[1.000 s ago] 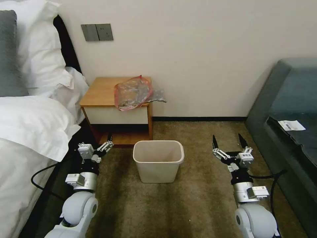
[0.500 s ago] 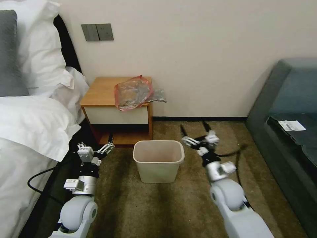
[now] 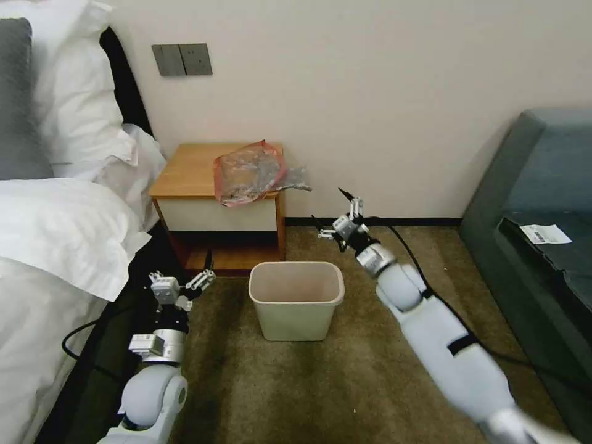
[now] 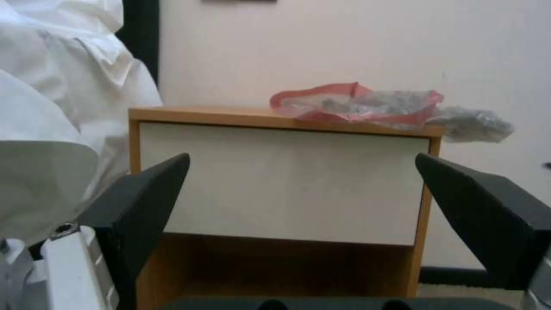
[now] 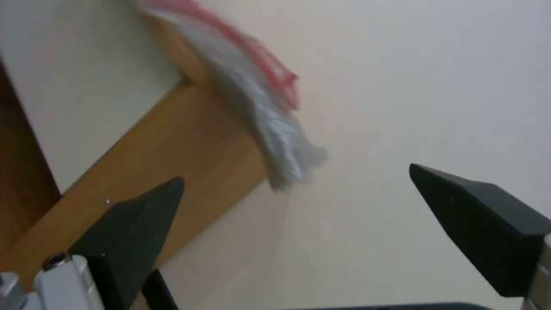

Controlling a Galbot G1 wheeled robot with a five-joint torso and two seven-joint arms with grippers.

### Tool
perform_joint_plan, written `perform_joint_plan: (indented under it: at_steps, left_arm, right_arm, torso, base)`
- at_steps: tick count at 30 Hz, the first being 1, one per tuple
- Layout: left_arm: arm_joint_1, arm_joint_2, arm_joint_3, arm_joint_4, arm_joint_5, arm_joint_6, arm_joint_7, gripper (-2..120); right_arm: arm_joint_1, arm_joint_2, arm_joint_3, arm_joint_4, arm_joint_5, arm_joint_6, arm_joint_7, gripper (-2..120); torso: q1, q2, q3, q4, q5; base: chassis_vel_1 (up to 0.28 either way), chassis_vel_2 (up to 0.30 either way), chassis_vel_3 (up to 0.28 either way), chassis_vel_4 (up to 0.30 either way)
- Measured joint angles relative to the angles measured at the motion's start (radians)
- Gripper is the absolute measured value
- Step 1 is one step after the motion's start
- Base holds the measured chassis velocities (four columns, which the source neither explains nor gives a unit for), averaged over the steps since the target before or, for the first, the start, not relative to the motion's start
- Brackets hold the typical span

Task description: Pick up the garbage bag from the table and place it over the trash can.

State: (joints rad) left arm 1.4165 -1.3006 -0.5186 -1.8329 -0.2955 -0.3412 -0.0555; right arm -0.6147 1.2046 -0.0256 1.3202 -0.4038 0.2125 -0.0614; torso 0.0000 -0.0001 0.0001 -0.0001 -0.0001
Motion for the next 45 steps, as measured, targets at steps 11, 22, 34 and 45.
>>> perform_joint_plan:
  at_steps: [11,22,34,45]
  left_arm:
    - [-0.014,-0.03,-0.008,0.024,0.015,-0.003,-0.008,97]
    - [-0.009,-0.056,-0.002,0.039,0.035,0.0,-0.027,97]
    - [-0.006,-0.07,0.002,0.041,0.054,0.002,-0.029,97]
    - [0.001,-0.08,0.0,0.041,0.061,-0.001,-0.03,97]
  right_arm:
    - [0.27,0.098,-0.118,-0.311,-0.165,0.056,-0.016,100]
    - [0.389,0.154,-0.17,-0.465,-0.176,0.061,-0.002,100]
    - [0.419,0.205,-0.187,-0.534,-0.208,0.077,0.006,92]
    - [0.421,0.207,-0.184,-0.571,-0.21,0.088,0.013,52]
  torso:
    - [0.0,0.0,0.0,0.0001,0.0]
    - [0.0,0.0,0.0,-0.0001,0.0]
    - [0.0,0.0,0.0,0.0001,0.0]
    - [0.0,0.0,0.0,0.0,0.0001]
  base:
    - [0.0,0.0,0.0,0.0]
    - [0.0,0.0,0.0,0.0]
    - [0.0,0.0,0.0,0.0]
    - [0.0,0.0,0.0,0.0]
